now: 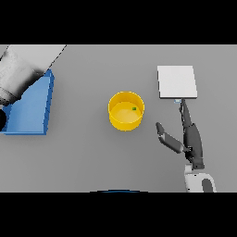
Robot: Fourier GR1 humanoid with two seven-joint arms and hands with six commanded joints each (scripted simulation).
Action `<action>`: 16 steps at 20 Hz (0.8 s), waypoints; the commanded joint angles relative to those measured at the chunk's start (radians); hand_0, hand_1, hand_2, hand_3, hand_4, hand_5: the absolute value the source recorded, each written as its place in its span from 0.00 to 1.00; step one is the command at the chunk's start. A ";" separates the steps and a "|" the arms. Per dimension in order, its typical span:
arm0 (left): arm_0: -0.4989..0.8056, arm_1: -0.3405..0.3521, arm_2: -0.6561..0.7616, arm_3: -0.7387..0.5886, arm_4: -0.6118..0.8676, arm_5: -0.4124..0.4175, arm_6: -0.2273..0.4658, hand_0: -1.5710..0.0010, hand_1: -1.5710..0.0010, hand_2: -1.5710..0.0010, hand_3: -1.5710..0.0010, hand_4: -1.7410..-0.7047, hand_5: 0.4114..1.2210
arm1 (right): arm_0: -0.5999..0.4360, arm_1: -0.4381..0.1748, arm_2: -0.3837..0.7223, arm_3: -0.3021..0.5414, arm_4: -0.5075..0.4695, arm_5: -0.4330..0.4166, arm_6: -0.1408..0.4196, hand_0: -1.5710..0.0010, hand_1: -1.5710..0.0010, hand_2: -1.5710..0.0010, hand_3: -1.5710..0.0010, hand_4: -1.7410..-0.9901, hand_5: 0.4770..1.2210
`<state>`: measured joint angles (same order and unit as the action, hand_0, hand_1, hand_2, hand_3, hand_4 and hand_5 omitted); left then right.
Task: Pick up the red beaker and tilt it to pour out 1 green nut into yellow bowl. Pick up the yellow bowl and place it on the metallic measuring scale.
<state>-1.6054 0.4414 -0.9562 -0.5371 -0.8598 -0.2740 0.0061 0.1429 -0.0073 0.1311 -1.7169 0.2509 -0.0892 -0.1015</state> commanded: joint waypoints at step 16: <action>0.636 0.340 0.500 -0.298 0.757 0.488 0.419 0.00 0.00 0.00 0.07 0.00 1.00 | -0.017 -0.057 -0.008 0.037 0.000 0.035 -0.036 1.00 1.00 1.00 1.00 0.71 0.21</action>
<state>-0.9684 0.7814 -0.4562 -0.8344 -0.1004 0.2139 0.4226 0.1259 -0.0646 0.1228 -1.6803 0.2514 -0.0537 -0.1374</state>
